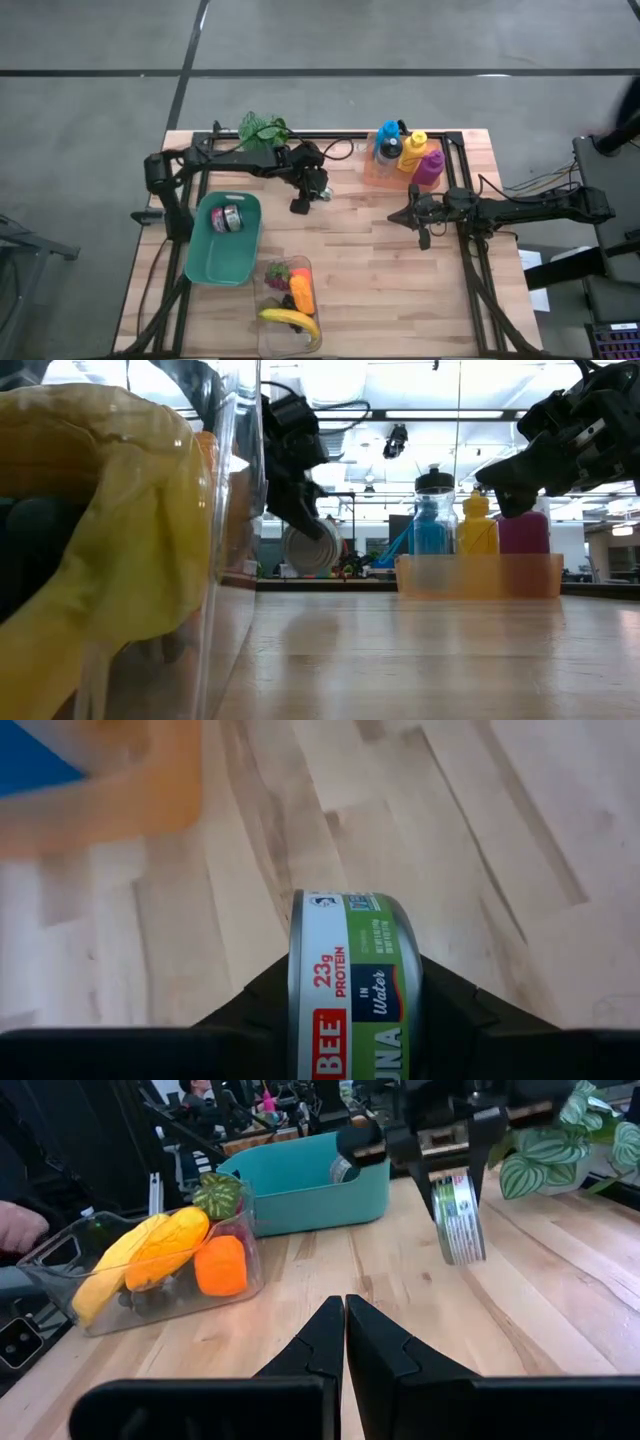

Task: Pick & Place Food Item
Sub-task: Put the green tuna can into the blue bin

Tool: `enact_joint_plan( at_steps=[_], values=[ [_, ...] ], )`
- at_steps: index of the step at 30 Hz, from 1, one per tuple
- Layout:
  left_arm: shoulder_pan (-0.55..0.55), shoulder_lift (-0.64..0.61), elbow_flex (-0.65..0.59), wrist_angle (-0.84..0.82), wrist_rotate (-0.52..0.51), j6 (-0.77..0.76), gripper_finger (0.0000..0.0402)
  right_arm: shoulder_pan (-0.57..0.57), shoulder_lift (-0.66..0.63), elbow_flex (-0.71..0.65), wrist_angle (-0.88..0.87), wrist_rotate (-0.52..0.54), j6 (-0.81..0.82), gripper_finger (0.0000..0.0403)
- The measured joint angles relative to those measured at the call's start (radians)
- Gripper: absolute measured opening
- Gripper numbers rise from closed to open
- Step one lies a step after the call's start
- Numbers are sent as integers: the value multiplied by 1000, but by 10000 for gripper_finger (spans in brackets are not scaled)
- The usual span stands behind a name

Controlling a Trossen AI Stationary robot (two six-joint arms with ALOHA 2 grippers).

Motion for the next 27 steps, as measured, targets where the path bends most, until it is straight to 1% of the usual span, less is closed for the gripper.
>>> enact_joint_plan(
  at_steps=[7,9,12,14,21,24,27],
  values=[
    [-22,-107,0,-5,-37,-53,139,0,0,0,0,0,0,12],
    [-32,-141,0,-9,-48,-84,139,0,0,0,0,0,0,12],
    [-57,-192,0,-15,-90,-146,139,0,0,0,0,0,0,12],
    [-81,-223,0,-40,-141,-181,139,0,0,0,0,0,0,12],
    [-215,-299,0,-150,-401,-325,139,0,0,0,0,0,0,12],
    [-272,-326,0,-203,-474,-410,139,0,0,0,0,0,0,12],
    [-320,-356,0,-258,-538,-533,139,0,0,0,0,0,0,12]
  ],
)
